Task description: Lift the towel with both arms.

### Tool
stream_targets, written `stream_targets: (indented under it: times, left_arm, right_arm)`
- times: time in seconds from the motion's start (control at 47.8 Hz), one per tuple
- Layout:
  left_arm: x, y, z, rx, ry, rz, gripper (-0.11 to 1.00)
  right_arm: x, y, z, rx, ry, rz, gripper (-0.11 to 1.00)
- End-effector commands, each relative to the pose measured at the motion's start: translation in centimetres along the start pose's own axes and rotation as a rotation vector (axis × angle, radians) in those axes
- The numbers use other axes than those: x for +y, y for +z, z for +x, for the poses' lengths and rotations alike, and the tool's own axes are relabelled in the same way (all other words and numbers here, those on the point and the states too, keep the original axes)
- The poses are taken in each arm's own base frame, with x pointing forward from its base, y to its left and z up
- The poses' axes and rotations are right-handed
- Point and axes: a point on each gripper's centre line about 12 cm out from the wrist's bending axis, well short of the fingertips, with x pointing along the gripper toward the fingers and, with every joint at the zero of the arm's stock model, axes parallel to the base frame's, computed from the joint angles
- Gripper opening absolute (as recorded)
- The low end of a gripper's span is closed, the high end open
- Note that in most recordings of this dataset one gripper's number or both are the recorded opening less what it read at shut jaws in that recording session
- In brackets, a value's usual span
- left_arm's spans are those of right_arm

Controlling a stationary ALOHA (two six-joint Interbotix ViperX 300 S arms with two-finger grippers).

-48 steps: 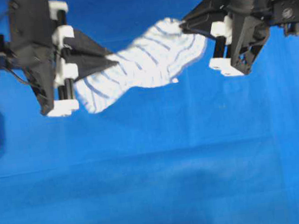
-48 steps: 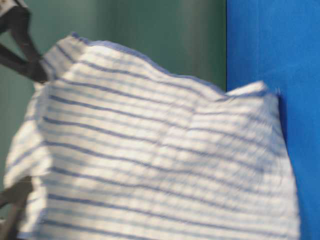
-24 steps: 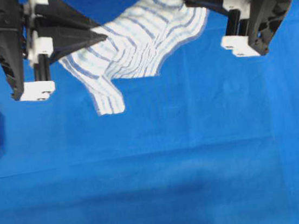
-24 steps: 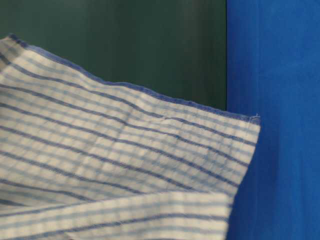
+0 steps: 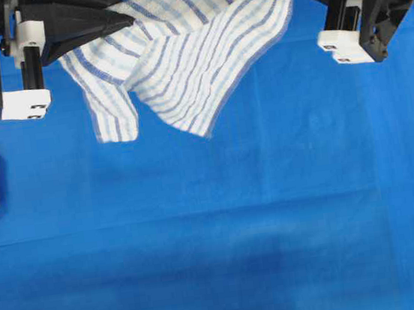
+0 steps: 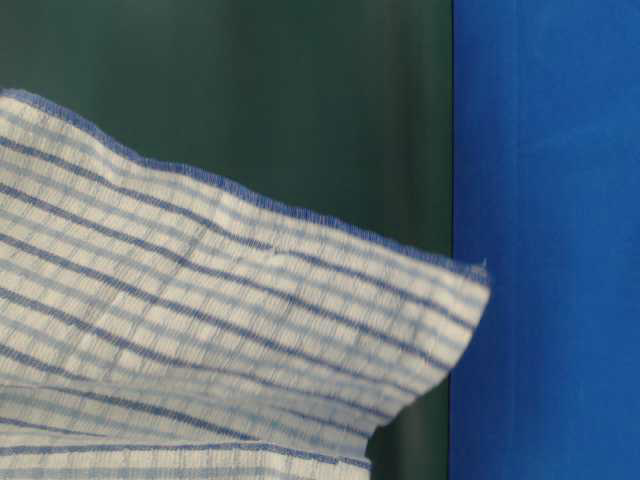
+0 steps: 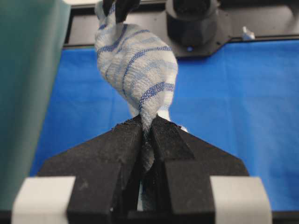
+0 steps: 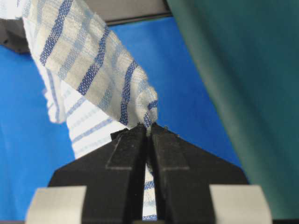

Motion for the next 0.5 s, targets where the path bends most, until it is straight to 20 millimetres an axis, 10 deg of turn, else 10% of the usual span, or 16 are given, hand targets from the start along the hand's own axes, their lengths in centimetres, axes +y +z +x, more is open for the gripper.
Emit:
stream_targets:
  times: [0.0, 0.314, 0.482]
  left_arm:
    - [0.2, 0.67, -0.37, -0.022, 0.007, 0.001, 0.02]
    - [0.16, 0.37, -0.25, -0.013, 0.006, 0.002, 0.05]
    - [0.12, 0.1, -0.23, -0.016, 0.006, -0.013, 0.5]
  right_arm:
    - [-0.31, 0.84, -1.14, -0.032, 0.001, 0.006, 0.04]
    - [0.01, 0.91, -1.25, -0.042, 0.012, -0.034, 0.05]
    - [-0.05, 0.85, -1.21, -0.039, 0.006, -0.047, 0.4]
